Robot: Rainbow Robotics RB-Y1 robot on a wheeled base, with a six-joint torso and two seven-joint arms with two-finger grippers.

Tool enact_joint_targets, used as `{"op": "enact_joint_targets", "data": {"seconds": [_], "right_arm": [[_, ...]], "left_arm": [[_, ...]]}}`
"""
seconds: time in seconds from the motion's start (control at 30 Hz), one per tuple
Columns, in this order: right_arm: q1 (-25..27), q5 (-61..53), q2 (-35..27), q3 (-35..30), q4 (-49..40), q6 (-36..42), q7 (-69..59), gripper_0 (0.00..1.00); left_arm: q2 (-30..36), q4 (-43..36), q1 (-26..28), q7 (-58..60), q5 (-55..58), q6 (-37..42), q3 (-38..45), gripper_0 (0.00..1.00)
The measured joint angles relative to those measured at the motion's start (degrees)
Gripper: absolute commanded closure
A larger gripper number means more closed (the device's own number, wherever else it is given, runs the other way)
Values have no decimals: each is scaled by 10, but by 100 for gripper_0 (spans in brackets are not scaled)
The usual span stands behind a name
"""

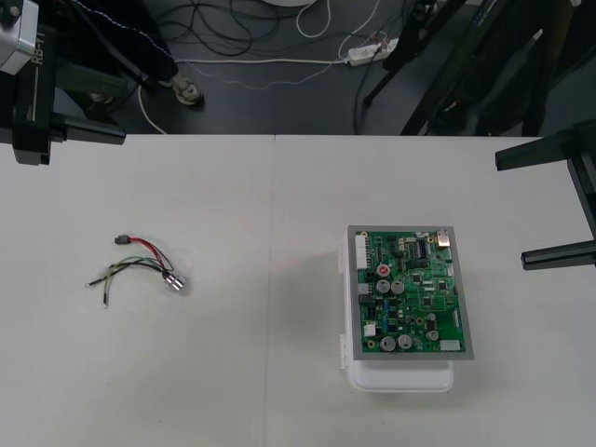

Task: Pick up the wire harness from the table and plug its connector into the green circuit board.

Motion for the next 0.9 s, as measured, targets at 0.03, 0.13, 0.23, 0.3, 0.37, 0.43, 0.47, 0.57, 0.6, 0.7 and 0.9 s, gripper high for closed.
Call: {"op": "enact_joint_targets", "data": {"seconds": [0.03, 0.13, 0.23, 0.3, 0.37, 0.43, 0.47, 0.57, 0.6, 0.7, 0.9], "right_arm": [[0, 0, 0, 0, 0, 0, 0, 0], [0, 0, 0, 0, 0, 0, 0, 0], [0, 0, 0, 0, 0, 0, 0, 0], [0, 0, 0, 0, 0, 0, 0, 0], [0, 0, 0, 0, 0, 0, 0, 0], [0, 0, 0, 0, 0, 0, 0, 0], [0, 0, 0, 0, 0, 0, 0, 0], [0, 0, 0, 0, 0, 0, 0, 0], [0, 0, 0, 0, 0, 0, 0, 0], [0, 0, 0, 0, 0, 0, 0, 0], [0, 0, 0, 0, 0, 0, 0, 0]], "left_arm": [[0, 0, 0, 0, 0, 0, 0, 53], [0, 0, 0, 0, 0, 0, 0, 53], [0, 0, 0, 0, 0, 0, 0, 53], [0, 0, 0, 0, 0, 0, 0, 54], [0, 0, 0, 0, 0, 0, 0, 53], [0, 0, 0, 0, 0, 0, 0, 53], [0, 0, 0, 0, 0, 0, 0, 53], [0, 0, 0, 0, 0, 0, 0, 54], [0, 0, 0, 0, 0, 0, 0, 54], [0, 0, 0, 0, 0, 0, 0, 53], [0, 0, 0, 0, 0, 0, 0, 53]]}}
